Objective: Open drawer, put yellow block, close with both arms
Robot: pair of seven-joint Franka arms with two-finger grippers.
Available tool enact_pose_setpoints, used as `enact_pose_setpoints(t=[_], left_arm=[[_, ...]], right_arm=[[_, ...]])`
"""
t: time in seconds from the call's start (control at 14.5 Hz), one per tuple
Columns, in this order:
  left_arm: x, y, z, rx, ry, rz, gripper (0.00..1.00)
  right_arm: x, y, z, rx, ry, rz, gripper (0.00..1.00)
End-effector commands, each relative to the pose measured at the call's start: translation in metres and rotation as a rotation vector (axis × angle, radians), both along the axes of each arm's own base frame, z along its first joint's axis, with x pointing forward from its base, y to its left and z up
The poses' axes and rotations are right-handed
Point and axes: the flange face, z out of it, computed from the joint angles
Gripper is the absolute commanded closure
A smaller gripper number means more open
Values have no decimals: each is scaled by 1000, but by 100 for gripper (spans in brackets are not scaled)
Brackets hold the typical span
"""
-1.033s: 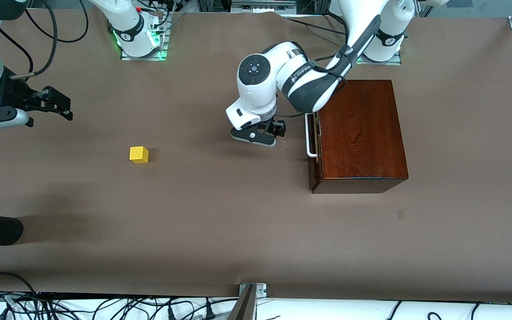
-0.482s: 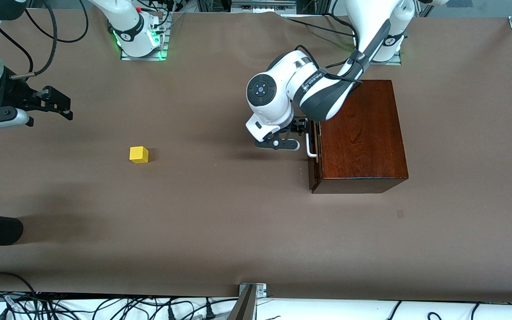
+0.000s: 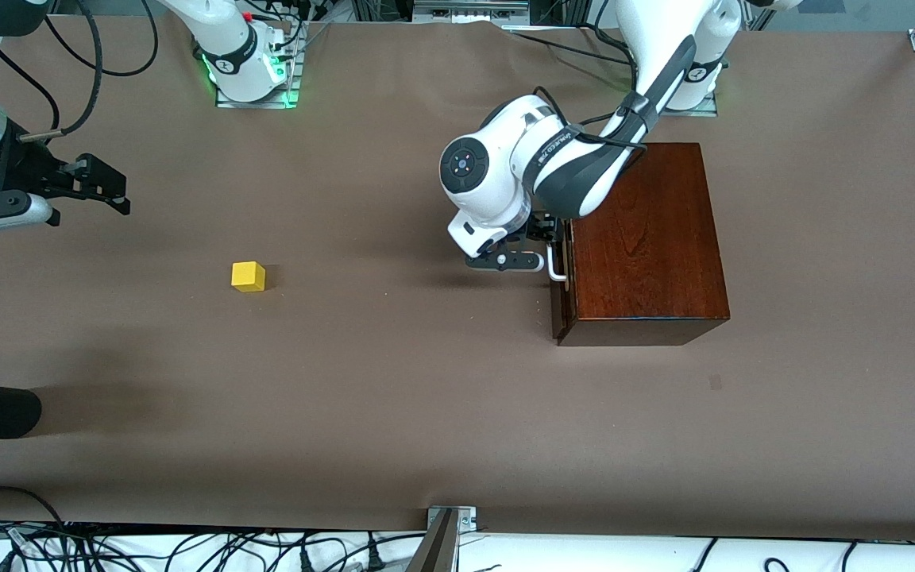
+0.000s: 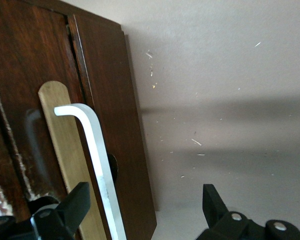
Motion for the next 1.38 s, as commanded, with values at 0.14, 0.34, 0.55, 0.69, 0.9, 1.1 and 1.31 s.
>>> enact_pose_setpoints(t=[0.14,0.34,0.55,0.69,0.9,1.1,1.31], left_arm=[[-9,4,-28,51,18,-2,0],[-13,0,-36,86,-11,10,0],[-32,-22,-47,86,-19,-1,0],[-44,-43,-48,38,-41,-16,0],[-53,-74,-46,-84,-82,-43,0],[-53,-91,-50,-205,-92,-11,0],[-59,-103,-56,-239,-102,-23,0]], right_arm=[[-3,-3,2,3,9,0,0],[-3,-4,2,2,13,-1,0],[-5,-6,2,2,21,-1,0],[-3,-7,0,2,18,-6,0],[-2,-7,0,2,15,-11,0],[-2,-7,0,2,18,-11,0],[-3,-6,1,2,20,-9,0]])
